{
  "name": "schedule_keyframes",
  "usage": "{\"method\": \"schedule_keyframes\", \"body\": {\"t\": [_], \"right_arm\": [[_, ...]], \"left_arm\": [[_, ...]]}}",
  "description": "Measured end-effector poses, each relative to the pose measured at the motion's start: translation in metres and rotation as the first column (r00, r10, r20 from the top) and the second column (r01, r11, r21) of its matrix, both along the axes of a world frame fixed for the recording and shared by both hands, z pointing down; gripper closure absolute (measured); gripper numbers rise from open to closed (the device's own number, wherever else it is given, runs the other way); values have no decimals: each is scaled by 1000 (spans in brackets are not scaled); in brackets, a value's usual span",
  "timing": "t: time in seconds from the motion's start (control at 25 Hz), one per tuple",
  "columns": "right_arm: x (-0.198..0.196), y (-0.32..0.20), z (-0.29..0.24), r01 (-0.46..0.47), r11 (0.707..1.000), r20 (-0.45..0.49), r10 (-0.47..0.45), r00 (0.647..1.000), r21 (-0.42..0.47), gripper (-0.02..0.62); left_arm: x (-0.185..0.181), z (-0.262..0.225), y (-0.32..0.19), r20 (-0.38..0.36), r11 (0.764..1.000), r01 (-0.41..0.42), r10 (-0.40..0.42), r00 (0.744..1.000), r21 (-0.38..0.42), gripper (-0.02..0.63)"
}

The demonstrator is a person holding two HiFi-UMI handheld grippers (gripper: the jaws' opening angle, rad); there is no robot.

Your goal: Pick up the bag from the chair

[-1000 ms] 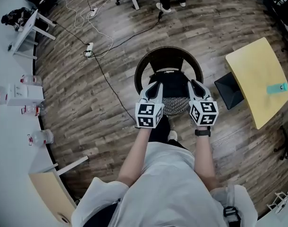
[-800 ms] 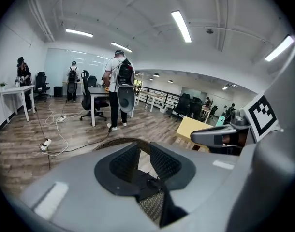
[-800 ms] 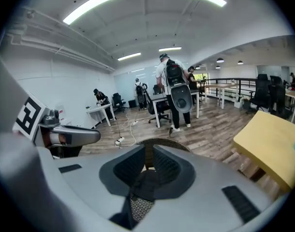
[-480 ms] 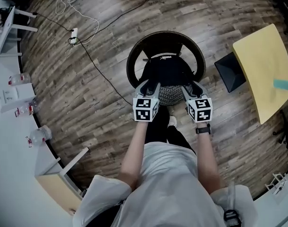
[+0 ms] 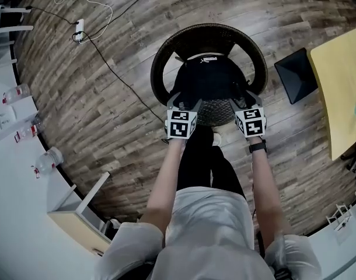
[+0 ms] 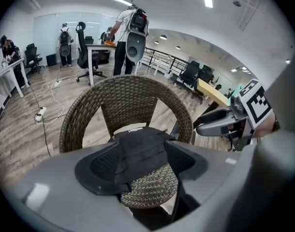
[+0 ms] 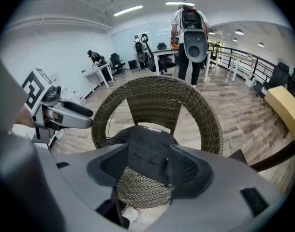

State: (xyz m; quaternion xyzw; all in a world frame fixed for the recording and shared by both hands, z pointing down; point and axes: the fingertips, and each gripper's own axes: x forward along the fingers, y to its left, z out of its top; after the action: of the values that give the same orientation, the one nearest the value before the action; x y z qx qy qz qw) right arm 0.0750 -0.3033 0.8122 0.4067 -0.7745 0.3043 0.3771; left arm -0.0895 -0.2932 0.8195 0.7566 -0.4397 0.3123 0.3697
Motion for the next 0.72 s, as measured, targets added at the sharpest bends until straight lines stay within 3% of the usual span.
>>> {"method": "schedule_keyframes", "body": {"t": [0.16,0.6,0.72], "right_arm": [[11,-7,57,-2,998,-53,-1,999,-63,348],[29,-34,168,-35,994,-168,16,986,-108,324],[31,-38,187,-103,986,-144,84,986,-134,324]], "left_arm": [[-5,51,0,19,997,-17,18,1000,-77,290],[-26,167,-21,119,988,15,4,993,-156,287],[-30,183,-21,135,985,30,-7,991,-171,287]]}}
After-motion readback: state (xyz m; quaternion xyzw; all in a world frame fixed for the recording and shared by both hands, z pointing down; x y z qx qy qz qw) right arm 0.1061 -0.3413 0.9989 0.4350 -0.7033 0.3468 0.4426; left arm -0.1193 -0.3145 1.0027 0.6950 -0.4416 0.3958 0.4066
